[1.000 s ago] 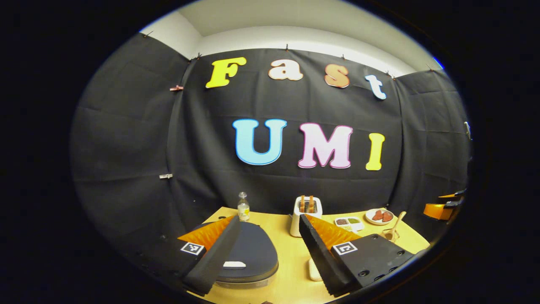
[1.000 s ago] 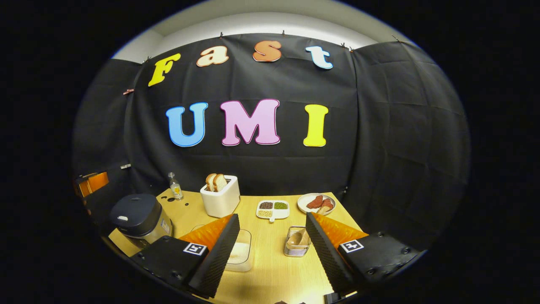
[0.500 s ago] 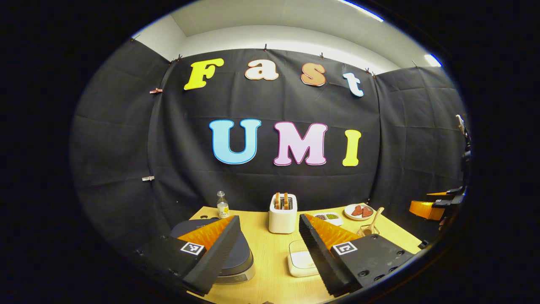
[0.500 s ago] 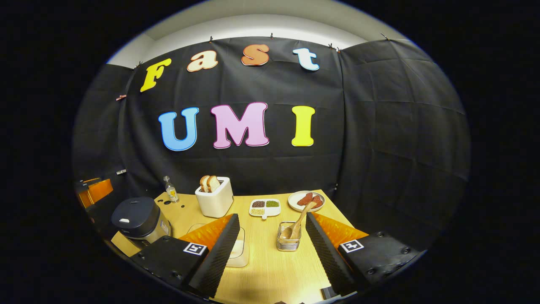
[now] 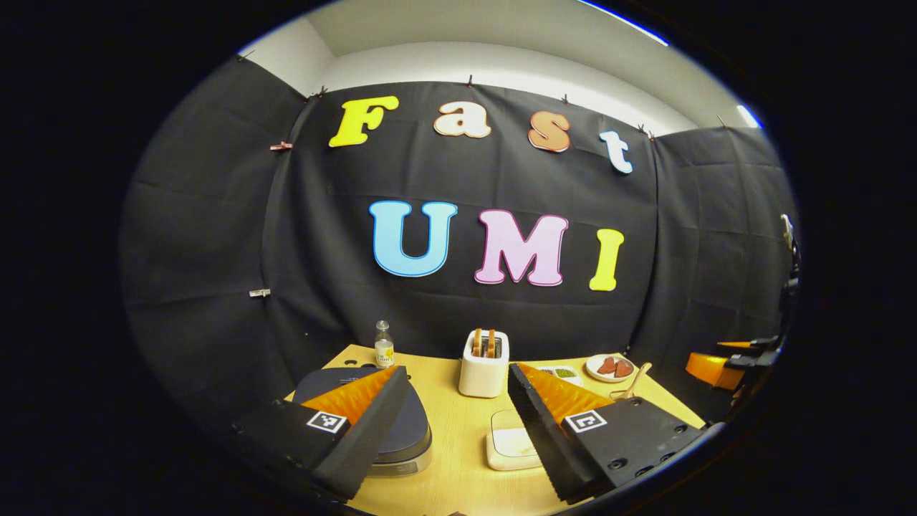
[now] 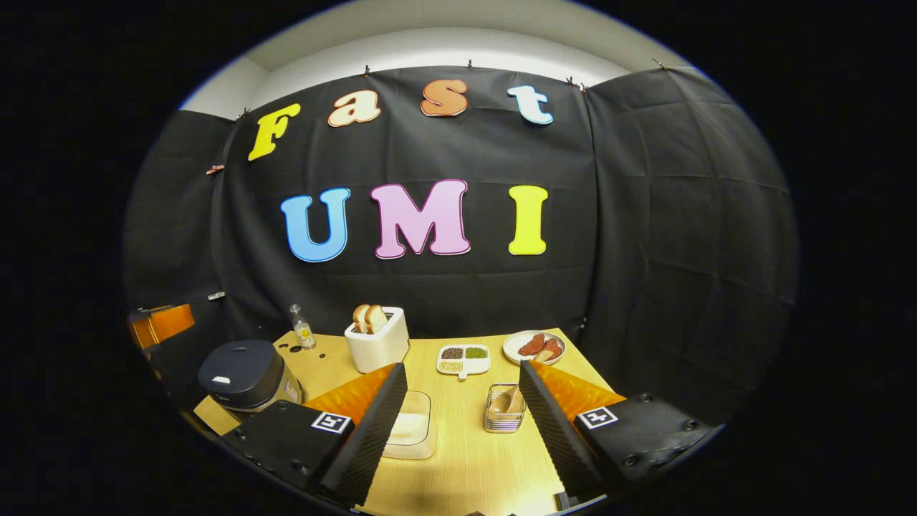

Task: Close the left gripper, press the button to open the rice cooker; take a wooden spoon from the chopstick holder with the right hand, scoop a spoonful of rice and pour it into the rice cooker, then put the wooden spoon back into the chopstick holder.

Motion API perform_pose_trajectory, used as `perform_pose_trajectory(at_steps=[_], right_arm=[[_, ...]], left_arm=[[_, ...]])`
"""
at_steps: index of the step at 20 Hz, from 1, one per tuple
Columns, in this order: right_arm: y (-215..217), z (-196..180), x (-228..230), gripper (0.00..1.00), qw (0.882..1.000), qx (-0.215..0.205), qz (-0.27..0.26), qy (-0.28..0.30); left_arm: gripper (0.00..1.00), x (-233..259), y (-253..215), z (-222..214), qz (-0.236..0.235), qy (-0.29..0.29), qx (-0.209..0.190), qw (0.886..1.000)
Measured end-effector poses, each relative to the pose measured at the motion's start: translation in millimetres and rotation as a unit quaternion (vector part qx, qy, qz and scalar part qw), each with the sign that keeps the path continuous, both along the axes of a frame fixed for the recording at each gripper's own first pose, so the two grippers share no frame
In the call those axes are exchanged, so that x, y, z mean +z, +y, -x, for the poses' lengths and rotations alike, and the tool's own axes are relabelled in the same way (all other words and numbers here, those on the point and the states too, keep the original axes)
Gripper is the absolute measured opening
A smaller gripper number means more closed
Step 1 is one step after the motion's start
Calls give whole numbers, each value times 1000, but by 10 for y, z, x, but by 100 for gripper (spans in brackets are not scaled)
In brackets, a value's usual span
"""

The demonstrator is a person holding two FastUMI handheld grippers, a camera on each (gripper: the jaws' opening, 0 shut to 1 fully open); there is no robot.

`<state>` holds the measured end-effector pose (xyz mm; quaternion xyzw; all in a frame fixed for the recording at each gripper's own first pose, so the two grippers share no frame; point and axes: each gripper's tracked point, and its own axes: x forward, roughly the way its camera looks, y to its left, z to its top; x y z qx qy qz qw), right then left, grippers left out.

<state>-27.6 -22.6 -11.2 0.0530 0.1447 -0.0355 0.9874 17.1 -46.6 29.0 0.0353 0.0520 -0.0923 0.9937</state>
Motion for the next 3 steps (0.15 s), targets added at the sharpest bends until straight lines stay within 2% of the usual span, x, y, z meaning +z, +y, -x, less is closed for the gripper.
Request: perform_pose_trajectory(at_steps=[3], right_arm=[[29,0,50,99,1000,1,2,-5]], left_arm=[[95,181,98,-23,-1,-4,11,1000]])
